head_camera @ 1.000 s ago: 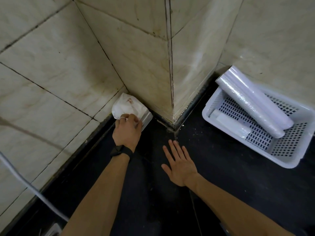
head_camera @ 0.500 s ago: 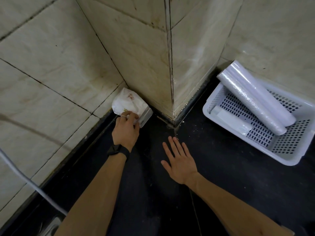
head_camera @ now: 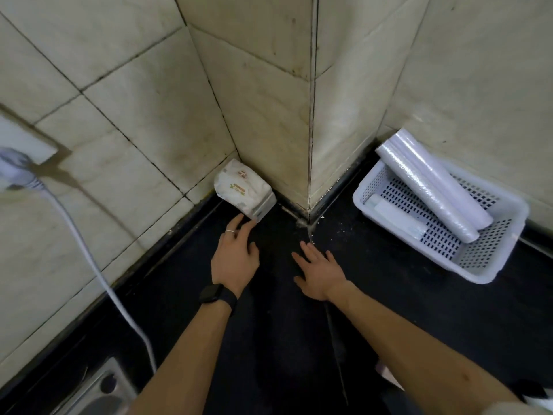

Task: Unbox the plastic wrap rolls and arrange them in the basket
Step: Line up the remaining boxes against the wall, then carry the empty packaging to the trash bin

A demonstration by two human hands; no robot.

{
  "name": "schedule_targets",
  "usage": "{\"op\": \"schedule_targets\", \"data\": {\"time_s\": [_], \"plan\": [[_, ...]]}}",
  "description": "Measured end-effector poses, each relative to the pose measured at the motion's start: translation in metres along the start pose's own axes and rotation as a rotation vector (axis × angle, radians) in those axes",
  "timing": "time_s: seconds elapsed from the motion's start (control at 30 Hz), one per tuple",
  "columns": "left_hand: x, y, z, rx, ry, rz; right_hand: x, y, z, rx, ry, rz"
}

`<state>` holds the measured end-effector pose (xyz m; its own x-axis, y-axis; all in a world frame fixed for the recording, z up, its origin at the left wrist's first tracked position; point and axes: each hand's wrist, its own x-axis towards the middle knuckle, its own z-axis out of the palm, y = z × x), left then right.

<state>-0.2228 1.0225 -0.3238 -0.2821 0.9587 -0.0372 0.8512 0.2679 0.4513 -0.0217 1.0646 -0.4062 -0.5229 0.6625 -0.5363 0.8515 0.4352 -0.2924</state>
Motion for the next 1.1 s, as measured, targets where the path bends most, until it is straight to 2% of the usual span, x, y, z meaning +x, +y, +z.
{"op": "schedule_targets", "data": {"time_s": [0.13, 0.3, 0.53, 0.7, 0.8, 0.9, 1.1], "plan": [[-0.048, 0.012, 0.008, -0.047, -0.044, 0.024, -0.075, 0.004, -0.018, 0.232, 0.22, 0.017], [-0.1, 0.046, 0.036, -0.056, -0.139, 0.142, -0.201, 0.022, 0.015, 0.401, 0.514, 0.134], [-0.175, 0.132, 0.097, -0.011, -0.387, 0.4, -0.342, 0.074, 0.095, 0.531, 0.621, 0.509], [-0.216, 0.185, 0.137, 0.156, -0.499, 0.589, -0.402, 0.12, 0.133, 0.563, 0.707, 0.778], [-0.228, 0.208, 0.157, 0.296, -0.54, 0.685, -0.429, 0.146, 0.153, 0.603, 0.726, 0.901], [-0.232, 0.221, 0.171, 0.491, -0.65, 0.765, -0.449, 0.167, 0.168, 0.6, 0.675, 0.957], [-0.241, 0.236, 0.182, 0.594, -0.633, 0.694, -0.458, 0.191, 0.19, 0.505, 0.456, 0.95]]}}
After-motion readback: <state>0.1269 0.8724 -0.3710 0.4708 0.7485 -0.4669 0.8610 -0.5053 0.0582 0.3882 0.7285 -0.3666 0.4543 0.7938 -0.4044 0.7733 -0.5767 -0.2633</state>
